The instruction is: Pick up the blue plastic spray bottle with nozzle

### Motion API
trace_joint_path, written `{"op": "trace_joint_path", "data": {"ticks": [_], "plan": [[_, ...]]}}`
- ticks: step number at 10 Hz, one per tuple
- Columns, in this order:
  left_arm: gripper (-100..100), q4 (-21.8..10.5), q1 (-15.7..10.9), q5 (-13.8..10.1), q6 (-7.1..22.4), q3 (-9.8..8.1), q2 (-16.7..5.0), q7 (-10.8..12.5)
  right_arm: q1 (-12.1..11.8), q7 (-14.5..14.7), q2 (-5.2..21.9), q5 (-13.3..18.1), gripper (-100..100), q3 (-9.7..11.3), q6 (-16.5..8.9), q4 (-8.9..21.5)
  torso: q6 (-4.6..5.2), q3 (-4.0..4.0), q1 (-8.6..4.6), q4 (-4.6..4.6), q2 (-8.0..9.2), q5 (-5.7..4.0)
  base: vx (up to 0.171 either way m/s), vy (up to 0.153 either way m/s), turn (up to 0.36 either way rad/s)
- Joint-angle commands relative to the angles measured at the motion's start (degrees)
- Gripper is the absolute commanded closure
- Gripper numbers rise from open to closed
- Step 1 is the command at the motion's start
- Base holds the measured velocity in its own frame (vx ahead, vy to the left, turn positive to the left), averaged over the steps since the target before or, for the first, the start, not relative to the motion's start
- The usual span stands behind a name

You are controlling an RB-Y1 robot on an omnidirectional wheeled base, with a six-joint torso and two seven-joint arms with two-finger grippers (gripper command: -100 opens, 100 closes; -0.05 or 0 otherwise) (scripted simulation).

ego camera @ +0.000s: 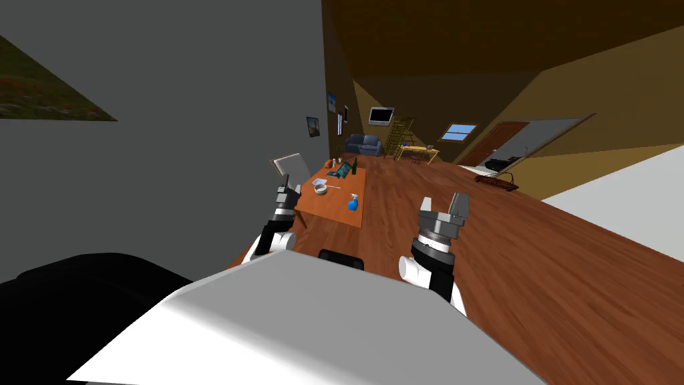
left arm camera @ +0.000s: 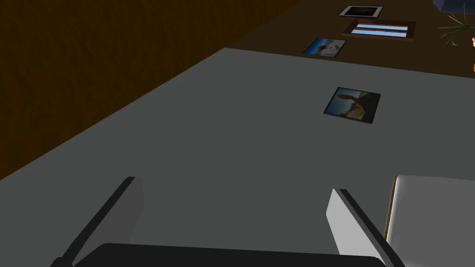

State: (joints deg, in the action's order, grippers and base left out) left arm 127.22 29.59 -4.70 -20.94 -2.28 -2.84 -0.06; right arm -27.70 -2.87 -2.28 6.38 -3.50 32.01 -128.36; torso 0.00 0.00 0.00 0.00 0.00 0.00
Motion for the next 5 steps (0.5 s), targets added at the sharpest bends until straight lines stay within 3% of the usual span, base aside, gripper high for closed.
{"op": "trace_joint_path", "data": {"ticks": [1,3,5], "plan": [[-100,-0.80,0.04,-0.51,0.94,-0.22,-1.60,0.26,0.00,0.00,0.00,0.00,0,0.00,0.00,0.00,0.00,0.00,0.00,0.00,0.00,0.00,-0.014,-0.078,-0.195],[-100,-2.77,0.10,-1.70,3.29,-0.80,-4.11,0.83,0.01,0.00,-0.02,0.00,0,0.02,0.00,0.00,0.05,0.04,-0.69,0.01,0.07,-0.14,-0.003,-0.222,-0.351],[-100,-4.72,0.11,-2.75,5.55,-1.39,-6.03,1.31,0.01,0.00,-0.02,0.00,0,0.02,0.00,0.00,0.04,-0.04,-0.81,-0.02,-0.07,-0.18,0.033,-0.202,-0.210]]}}
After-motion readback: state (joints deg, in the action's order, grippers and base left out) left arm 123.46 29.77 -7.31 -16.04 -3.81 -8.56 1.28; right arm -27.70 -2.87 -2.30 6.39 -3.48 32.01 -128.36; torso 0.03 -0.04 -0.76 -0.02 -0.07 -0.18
